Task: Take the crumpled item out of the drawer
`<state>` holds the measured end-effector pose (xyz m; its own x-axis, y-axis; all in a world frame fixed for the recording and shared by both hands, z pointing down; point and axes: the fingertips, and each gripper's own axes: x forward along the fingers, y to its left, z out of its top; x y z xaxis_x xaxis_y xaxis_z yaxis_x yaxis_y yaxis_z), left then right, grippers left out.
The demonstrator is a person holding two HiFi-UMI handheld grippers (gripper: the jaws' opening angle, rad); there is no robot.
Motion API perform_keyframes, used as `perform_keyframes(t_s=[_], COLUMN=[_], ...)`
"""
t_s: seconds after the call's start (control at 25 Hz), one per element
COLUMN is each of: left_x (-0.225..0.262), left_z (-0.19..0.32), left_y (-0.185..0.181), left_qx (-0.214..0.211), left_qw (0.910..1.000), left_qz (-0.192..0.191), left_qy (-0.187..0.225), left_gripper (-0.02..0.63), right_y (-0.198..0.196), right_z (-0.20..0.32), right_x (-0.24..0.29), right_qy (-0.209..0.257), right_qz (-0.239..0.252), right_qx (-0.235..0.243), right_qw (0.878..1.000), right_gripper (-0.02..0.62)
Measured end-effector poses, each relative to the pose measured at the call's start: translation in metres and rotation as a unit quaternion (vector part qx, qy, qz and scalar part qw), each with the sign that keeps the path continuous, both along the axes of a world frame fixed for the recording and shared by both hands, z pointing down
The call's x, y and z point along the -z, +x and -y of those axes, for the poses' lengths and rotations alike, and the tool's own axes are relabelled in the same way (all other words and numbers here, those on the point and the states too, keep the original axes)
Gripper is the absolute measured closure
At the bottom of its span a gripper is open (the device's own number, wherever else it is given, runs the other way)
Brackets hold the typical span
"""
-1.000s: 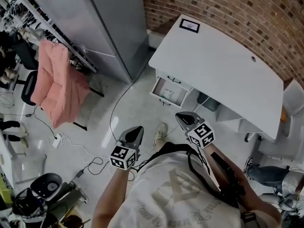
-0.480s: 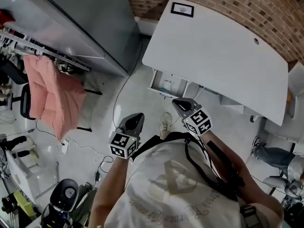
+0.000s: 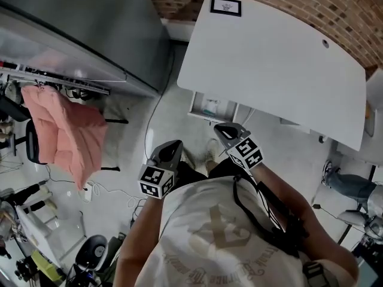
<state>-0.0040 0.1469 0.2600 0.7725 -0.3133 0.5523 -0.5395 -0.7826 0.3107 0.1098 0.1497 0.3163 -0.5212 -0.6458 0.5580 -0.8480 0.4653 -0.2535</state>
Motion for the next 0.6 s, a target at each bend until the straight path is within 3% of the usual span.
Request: perform_keyframes(t_s=[0.4, 0.6], left_x=[-0.055, -0.086], left_z=[0.023, 0.040], left_y=[0.006, 0.008], left_qx=[-0.070, -0.083], left_qw=[0.9965, 0.9946], left_qz=[0.008, 0.007], left_qy=[-0.046, -0.061], left_gripper=[0.603, 0.603], right_y=[-0.003, 0.004], right_z=[0.018, 0.031], right_x=[-0.054, -0.088], right_qy=[-0.054, -0.078], right_qz=[-0.017, -0.020], right_qx=[-0.061, -0.100], right_qw=[0.997, 0.992], right_gripper=[0.588, 0.588])
